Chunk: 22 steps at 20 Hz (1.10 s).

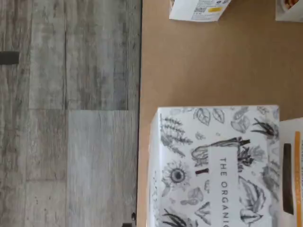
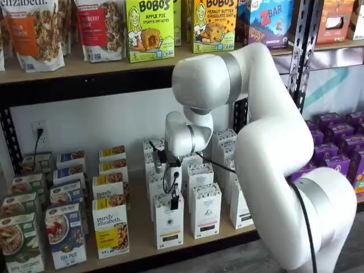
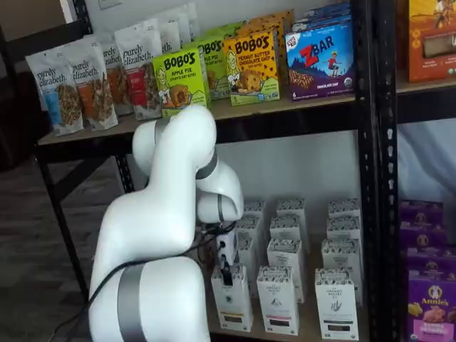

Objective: Pick up the white box with a yellow strip in the middle, on the bottom shelf, the fourth box from the left

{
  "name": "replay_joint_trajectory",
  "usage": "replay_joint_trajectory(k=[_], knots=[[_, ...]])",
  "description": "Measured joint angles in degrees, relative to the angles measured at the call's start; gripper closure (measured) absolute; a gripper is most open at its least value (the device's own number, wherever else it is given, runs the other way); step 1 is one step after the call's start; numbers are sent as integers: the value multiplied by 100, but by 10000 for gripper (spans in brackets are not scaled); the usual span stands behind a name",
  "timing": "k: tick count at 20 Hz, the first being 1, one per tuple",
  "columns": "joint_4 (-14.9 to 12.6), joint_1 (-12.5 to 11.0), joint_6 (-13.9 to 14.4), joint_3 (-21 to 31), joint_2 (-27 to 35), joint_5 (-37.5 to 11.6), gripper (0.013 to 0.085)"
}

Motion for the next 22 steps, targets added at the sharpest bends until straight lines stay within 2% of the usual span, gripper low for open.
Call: replay_joint_trajectory(k=[9, 14, 22], knots=[[-31, 68, 90, -64, 144, -117, 130], [-178, 80, 227, -143, 256, -140, 130], [-112, 94, 178, -121, 336, -340, 130]])
